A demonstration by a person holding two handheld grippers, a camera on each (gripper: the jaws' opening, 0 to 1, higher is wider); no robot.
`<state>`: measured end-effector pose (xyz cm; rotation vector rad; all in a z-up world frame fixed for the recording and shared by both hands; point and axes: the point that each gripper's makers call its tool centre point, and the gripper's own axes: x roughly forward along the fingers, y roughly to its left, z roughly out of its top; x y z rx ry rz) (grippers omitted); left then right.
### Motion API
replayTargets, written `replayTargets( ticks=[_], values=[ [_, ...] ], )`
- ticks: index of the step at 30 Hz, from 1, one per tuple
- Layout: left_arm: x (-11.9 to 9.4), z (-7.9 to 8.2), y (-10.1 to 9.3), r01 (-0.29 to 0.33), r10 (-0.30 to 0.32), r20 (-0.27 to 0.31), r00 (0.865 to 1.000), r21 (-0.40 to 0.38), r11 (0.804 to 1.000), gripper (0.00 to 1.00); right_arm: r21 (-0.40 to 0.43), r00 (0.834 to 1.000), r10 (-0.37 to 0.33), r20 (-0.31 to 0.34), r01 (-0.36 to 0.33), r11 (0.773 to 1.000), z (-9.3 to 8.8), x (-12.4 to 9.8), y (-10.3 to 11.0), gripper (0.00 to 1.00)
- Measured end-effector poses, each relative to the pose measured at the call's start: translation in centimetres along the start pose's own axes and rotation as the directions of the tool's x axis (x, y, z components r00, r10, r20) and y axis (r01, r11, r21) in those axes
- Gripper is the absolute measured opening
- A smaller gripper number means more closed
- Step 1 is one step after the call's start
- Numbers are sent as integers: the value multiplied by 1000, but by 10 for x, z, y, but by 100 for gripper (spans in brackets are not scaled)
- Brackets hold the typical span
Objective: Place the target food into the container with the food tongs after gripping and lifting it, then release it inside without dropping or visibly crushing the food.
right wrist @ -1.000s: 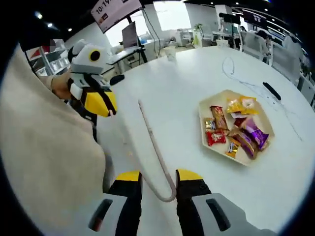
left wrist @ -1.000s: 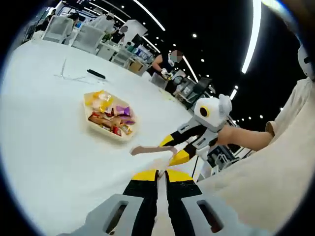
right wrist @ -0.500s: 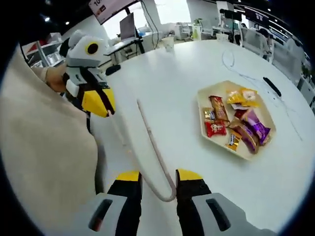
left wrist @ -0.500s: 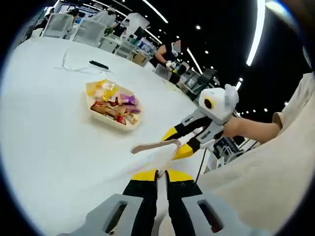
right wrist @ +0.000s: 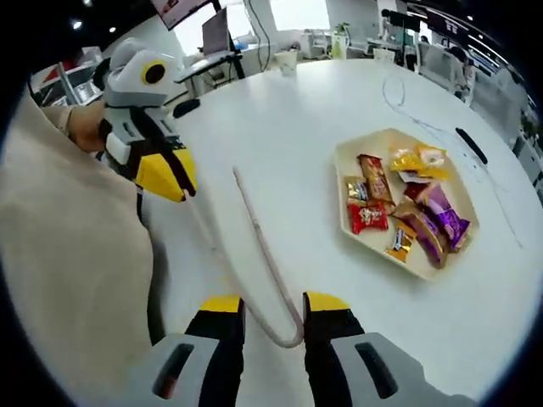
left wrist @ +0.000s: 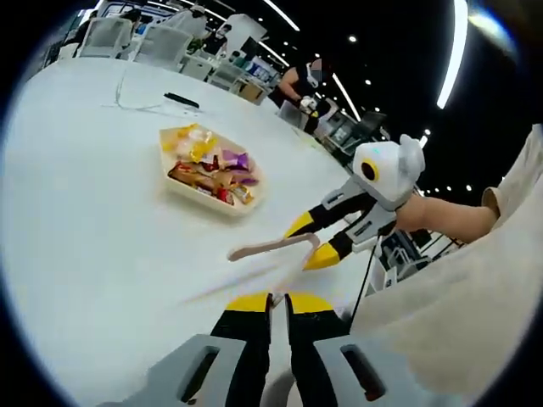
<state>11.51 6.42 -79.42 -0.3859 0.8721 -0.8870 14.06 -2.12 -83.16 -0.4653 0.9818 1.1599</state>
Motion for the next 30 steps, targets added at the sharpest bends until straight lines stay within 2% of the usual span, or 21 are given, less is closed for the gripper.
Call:
replayTargets(
  ticks=[9,20,30],
  values=[
    [11,0,14,-35,35,-8,999,-45,998,5,-6,999,-39,-29,39,999,-4,7,-11,26],
    [18,-4,19,-43,42,-15,999,-74,996,5,-86,992,-99,-79,92,992,-6,10,-23,27],
    [23,-7,26,-41,39,-18,999,-104,994,5,-136,985,-126,-118,109,985,-6,12,-26,27]
  ],
)
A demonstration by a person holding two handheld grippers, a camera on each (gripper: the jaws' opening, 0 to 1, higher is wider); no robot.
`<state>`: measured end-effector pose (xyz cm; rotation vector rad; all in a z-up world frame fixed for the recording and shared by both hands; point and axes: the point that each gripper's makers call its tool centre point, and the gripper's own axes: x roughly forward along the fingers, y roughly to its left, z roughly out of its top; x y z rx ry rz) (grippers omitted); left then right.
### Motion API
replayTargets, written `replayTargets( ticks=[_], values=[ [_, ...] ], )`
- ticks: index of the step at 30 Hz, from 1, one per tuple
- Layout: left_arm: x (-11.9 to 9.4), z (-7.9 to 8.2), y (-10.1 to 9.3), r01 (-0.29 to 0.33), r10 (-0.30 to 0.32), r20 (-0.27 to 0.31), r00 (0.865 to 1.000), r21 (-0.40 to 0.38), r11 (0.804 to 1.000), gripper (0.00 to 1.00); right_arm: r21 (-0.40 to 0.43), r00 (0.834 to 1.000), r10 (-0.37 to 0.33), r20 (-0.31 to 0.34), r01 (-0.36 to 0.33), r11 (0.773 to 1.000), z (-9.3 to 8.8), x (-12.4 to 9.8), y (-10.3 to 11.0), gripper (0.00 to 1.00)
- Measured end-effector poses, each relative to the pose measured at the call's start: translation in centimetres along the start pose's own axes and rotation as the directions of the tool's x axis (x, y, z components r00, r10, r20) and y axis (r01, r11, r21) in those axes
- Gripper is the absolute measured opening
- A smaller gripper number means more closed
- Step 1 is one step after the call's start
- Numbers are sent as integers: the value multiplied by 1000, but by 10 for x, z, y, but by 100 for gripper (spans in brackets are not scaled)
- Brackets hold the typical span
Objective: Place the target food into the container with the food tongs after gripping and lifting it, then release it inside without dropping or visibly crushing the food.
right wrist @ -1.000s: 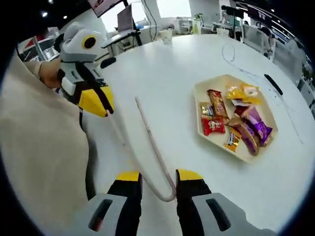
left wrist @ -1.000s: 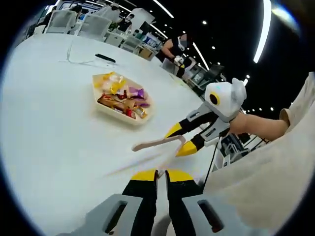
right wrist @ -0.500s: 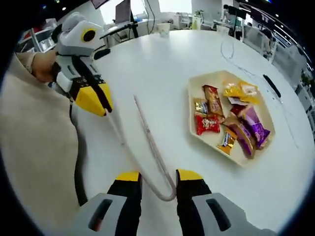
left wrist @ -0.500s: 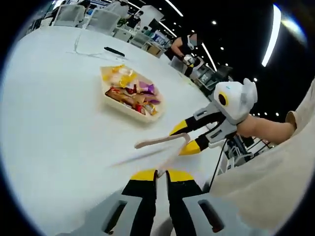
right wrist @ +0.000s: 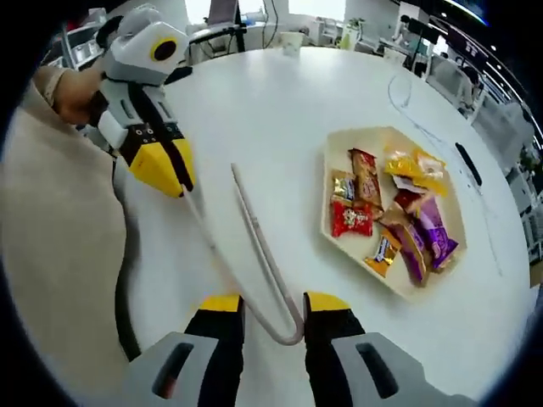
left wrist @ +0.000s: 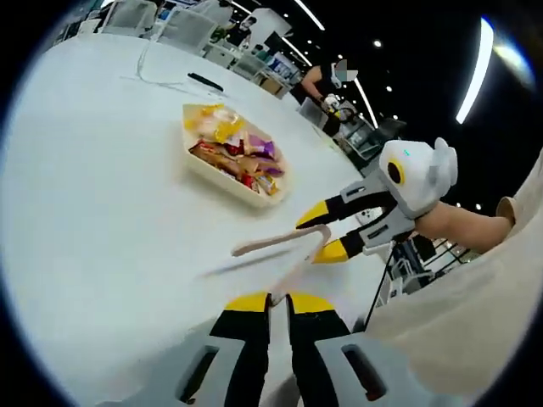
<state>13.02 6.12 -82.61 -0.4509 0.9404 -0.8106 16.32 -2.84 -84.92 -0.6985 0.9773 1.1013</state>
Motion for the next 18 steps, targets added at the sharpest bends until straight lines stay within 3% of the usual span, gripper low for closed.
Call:
replayTargets(
  ticks=[8,11,18],
  values=[
    [5,-2,6,10,-10,0,1000,-27,1000,5,-25,999,-13,-49,11,1000,-2,3,-4,26],
    [7,-4,9,8,-8,-3,1000,-40,999,5,-84,995,-43,-91,35,996,-1,4,-5,26],
    [8,-5,15,-2,2,-5,1000,-51,999,5,-83,993,-48,-112,38,996,-4,6,-4,25]
  ],
)
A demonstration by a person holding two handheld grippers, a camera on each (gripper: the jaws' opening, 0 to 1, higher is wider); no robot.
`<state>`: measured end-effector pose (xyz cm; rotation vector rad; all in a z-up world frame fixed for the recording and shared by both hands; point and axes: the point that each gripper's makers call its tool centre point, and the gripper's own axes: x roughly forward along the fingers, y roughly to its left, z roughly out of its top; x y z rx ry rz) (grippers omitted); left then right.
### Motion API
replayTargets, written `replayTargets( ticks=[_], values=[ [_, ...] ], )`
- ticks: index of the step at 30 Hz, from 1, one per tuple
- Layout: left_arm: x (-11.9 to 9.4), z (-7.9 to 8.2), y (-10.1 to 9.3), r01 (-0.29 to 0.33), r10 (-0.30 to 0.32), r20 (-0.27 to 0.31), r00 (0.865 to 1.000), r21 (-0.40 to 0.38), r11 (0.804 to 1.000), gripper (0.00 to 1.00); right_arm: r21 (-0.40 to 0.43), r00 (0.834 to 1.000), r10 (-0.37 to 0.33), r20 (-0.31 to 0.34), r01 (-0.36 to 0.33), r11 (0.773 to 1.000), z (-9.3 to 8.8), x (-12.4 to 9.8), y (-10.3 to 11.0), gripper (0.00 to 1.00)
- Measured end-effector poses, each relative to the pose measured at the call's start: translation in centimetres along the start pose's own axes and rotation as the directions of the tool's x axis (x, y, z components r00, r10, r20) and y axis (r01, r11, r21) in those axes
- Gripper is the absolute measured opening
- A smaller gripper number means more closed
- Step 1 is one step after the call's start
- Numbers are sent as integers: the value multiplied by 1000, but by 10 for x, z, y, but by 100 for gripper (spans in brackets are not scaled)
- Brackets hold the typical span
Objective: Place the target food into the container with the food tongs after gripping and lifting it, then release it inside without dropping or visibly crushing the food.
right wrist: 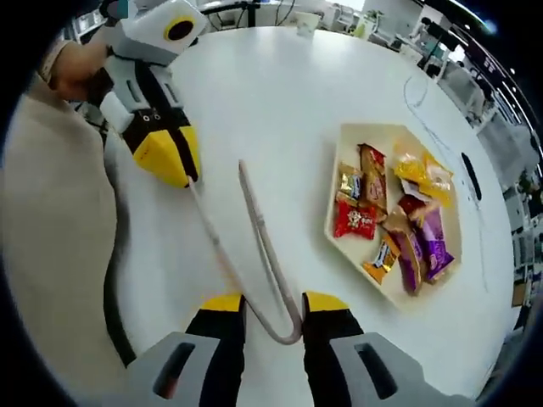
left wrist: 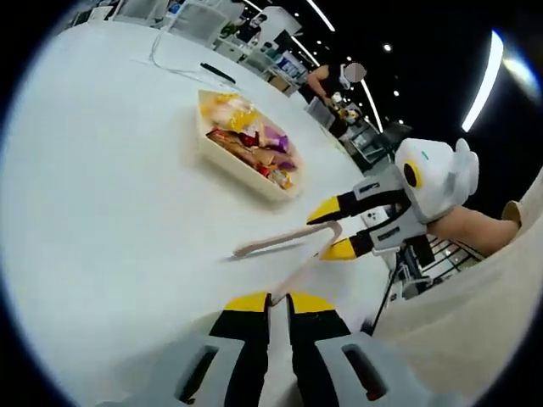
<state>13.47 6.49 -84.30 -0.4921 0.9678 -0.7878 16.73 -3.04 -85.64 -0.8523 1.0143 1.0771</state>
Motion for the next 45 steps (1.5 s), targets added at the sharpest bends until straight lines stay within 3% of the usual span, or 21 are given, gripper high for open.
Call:
replayTargets(
  ticks=[11,29,33,35,45],
  values=[
    [6,3,0,2,-2,5,1000,-9,1000,6,26,999,-22,-43,23,999,-7,3,-4,25],
    [8,0,2,-11,11,0,1000,-6,1000,6,47,994,0,-109,5,999,-14,10,-2,25],
    [8,4,0,3,-3,15,1000,-13,1000,7,65,994,17,-112,-10,998,-15,10,0,25],
    [8,7,5,-20,21,24,999,-15,1000,0,73,993,23,-112,-15,997,-16,9,2,25],
    [2,8,9,-28,28,36,999,-8,1000,9,121,996,28,-86,-17,992,-20,5,7,28]
  ],
)
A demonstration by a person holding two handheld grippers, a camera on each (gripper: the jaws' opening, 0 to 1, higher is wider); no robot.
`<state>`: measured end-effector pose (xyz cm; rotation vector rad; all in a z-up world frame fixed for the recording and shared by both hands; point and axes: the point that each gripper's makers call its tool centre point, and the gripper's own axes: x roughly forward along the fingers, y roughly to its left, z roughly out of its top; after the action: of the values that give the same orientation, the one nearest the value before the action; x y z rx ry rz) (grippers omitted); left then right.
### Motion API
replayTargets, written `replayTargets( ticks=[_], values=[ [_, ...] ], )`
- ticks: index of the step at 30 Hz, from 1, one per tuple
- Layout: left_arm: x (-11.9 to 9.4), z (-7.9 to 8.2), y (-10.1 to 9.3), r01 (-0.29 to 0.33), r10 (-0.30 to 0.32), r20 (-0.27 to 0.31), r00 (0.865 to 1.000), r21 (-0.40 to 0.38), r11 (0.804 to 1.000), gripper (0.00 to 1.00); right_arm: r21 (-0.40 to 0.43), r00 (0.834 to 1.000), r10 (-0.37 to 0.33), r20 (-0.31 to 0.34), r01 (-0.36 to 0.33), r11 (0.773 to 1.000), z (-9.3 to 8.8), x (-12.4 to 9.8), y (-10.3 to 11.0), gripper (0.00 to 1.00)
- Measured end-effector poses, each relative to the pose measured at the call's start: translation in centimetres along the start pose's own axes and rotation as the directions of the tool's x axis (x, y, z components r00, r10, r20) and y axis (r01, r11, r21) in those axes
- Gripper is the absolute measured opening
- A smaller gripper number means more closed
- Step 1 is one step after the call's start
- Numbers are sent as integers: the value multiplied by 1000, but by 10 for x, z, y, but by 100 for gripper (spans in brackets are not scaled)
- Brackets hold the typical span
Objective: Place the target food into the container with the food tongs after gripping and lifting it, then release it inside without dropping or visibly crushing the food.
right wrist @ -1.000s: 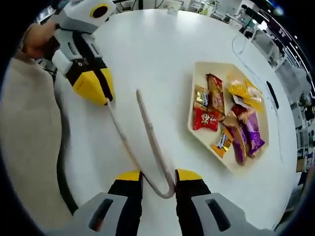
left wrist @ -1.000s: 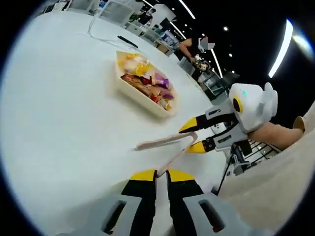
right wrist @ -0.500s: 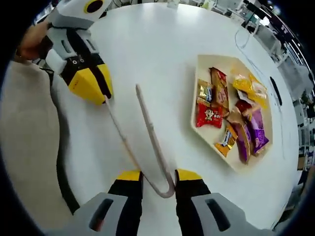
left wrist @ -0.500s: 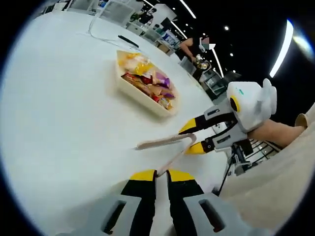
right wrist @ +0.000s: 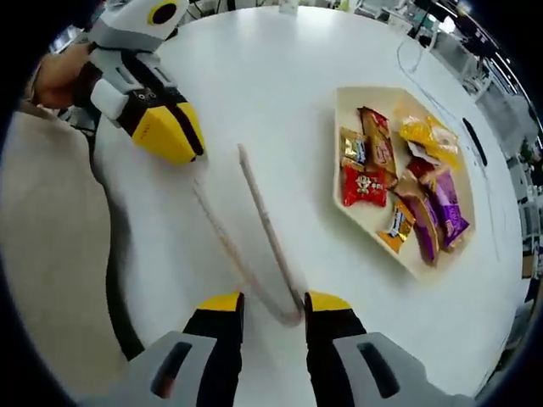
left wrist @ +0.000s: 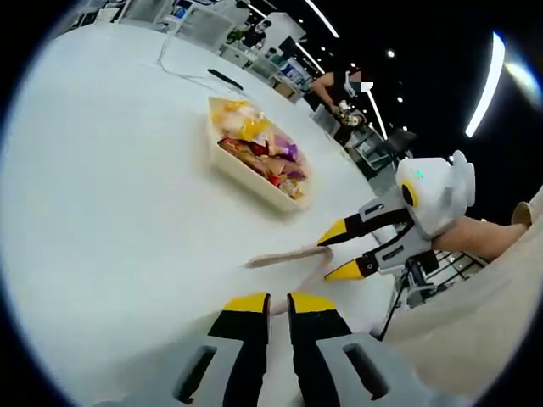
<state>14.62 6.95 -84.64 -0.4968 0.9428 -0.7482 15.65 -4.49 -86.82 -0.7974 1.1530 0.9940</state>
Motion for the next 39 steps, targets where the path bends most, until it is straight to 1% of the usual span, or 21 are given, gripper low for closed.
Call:
replayTargets(
  ticks=[2,5,7,11,14,17,19,22,23,25,26,29,30,31,32,33,34,35,36,38,39],
  values=[
    [-1,0,1,-7,7,3,1000,-4,1000,14,11,1000,-3,5,2,1000,-1,-2,-1,28],
    [-7,0,3,-13,13,10,1000,-6,1000,16,40,1000,-14,13,13,999,-3,-4,-2,27],
    [-11,-2,0,-9,9,14,1000,-15,1000,17,79,999,-23,36,20,997,-5,-6,-2,28],
    [-13,-7,-1,13,-13,-7,1000,-19,1000,17,120,999,-14,41,9,993,-11,-9,2,30],
    [-20,0,0,12,-12,15,1000,-18,1000,19,152,999,-14,51,6,988,-13,-13,3,31],
    [-29,6,0,-1,1,37,999,2,1000,24,202,997,-17,71,3,979,-14,-18,5,32],
    [-33,5,2,-13,12,41,999,16,1000,31,260,994,-22,105,-7,966,-13,-23,7,34],
    [-40,4,4,-28,27,47,999,36,999,39,319,990,-23,136,-22,947,-15,-28,10,36],
    [-44,4,3,-30,28,57,998,46,999,41,346,987,-18,161,-39,937,-15,-31,12,38],
    [-51,6,1,-38,33,76,997,59,998,46,413,976,-25,216,-68,908,-13,-39,13,40],
    [-55,7,1,-45,39,86,996,69,997,48,443,966,-29,258,-91,892,-11,-45,13,41],
    [-67,14,-1,-67,55,118,991,107,992,53,484,938,-58,343,-124,866,-5,-60,10,44],
    [-71,17,-2,-74,59,129,990,118,990,55,491,919,-76,386,-135,861,-1,-68,8,45],
    [-75,21,-3,-83,63,146,987,132,988,56,499,909,-88,407,-141,855,2,-74,7,46],
    [-81,26,-5,-94,70,166,984,145,985,57,496,886,-108,451,-148,856,7,-83,5,48],
    [-87,31,-7,-105,76,184,980,158,982,59,491,872,-116,475,-153,858,11,-89,4,49],
    [-92,36,-8,-117,82,199,977,170,978,60,491,849,-136,510,-158,857,16,-98,2,51],
    [-98,43,-9,-134,92,221,971,183,974,61,490,835,-149,529,-158,857,19,-104,1,52],
    [-100,45,-10,-138,93,231,968,189,972,62,490,826,-157,541,-157,857,21,-108,0,52],
    [-111,57,-12,-158,101,270,957,198,967,64,494,766,-220,604,-143,857,34,-131,-7,55],
    [-117,65,-12,-176,109,301,947,207,962,65,500,750,-241,616,-135,856,37,-137,-10,56]
  ],
)
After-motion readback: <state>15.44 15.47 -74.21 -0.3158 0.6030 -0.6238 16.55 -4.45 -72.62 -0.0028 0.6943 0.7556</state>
